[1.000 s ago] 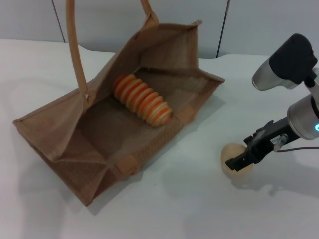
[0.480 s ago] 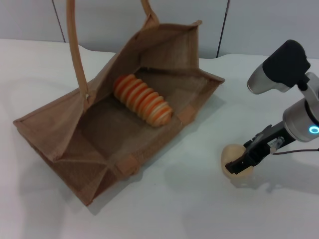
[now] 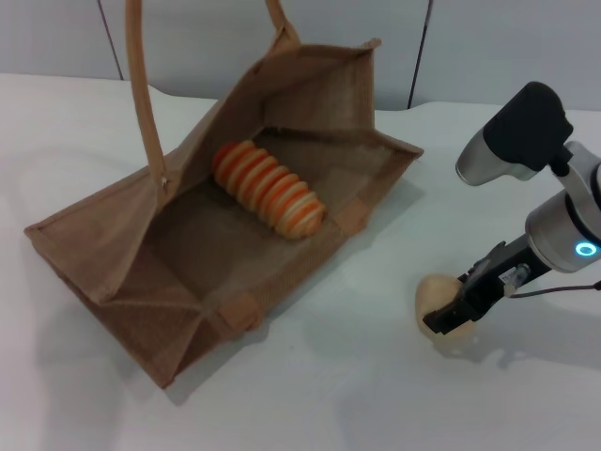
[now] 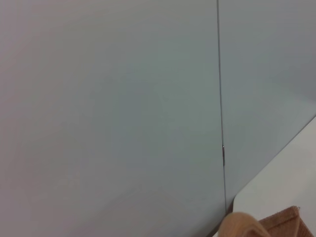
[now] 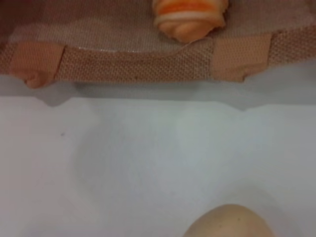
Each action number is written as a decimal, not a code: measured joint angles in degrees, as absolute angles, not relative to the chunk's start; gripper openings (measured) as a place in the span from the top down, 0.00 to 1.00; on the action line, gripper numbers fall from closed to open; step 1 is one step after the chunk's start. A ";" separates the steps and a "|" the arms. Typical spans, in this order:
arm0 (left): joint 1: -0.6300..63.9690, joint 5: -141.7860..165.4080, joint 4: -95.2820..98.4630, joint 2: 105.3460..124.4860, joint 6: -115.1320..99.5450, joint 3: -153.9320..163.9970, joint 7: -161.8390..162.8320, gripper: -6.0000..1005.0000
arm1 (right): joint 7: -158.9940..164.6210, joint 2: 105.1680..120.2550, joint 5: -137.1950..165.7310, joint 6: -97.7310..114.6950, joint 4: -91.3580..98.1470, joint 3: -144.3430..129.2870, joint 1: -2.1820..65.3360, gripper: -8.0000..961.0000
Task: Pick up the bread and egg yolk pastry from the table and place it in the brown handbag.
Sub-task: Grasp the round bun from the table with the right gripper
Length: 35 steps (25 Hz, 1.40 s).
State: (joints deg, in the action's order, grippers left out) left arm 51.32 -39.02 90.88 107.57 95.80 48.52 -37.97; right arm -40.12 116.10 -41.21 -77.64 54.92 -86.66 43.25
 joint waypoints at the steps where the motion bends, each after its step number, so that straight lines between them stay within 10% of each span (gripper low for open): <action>1: 51.33 -39.02 90.88 107.57 95.80 48.52 -37.97 0.83 | -40.10 116.09 -41.31 -77.63 54.29 -86.65 43.60 0.10; 35: 50.82 -39.02 90.18 107.57 95.00 48.52 -37.97 0.82 | -40.33 116.05 -41.57 -77.29 51.37 -84.53 45.44 0.33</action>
State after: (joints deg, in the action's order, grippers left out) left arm 50.82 -39.02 90.18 107.57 95.00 48.52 -37.97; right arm -40.33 116.05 -41.57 -77.29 51.37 -84.53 45.44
